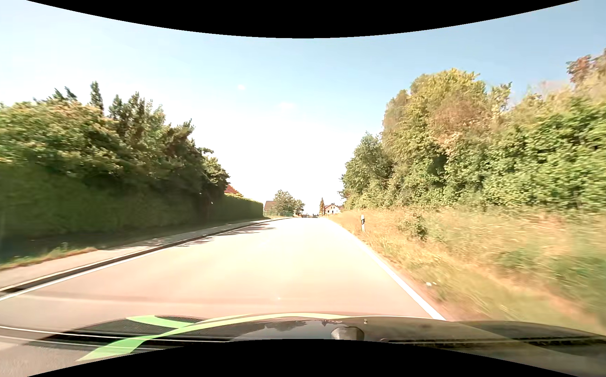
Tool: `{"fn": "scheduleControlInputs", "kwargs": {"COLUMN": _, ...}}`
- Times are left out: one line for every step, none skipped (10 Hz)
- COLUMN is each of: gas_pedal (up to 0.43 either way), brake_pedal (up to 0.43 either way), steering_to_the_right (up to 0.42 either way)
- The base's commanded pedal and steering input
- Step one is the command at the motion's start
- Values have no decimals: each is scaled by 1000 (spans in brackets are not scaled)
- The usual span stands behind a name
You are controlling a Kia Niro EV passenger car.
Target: Follow the waypoints while adhering to traffic rules and regulations
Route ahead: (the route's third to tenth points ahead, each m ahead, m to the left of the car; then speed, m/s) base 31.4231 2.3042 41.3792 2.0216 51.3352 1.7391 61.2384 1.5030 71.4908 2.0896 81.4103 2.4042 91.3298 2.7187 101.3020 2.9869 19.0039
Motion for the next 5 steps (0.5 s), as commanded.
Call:
{"fn": "scheduleControlInputs", "kwargs": {"gas_pedal": 130, "brake_pedal": 0, "steering_to_the_right": -4}}
{"fn": "scheduleControlInputs", "kwargs": {"gas_pedal": 130, "brake_pedal": 0, "steering_to_the_right": -4}}
{"fn": "scheduleControlInputs", "kwargs": {"gas_pedal": 130, "brake_pedal": 0, "steering_to_the_right": -4}}
{"fn": "scheduleControlInputs", "kwargs": {"gas_pedal": 138, "brake_pedal": 0, "steering_to_the_right": -4}}
{"fn": "scheduleControlInputs", "kwargs": {"gas_pedal": 169, "brake_pedal": 0, "steering_to_the_right": -4}}
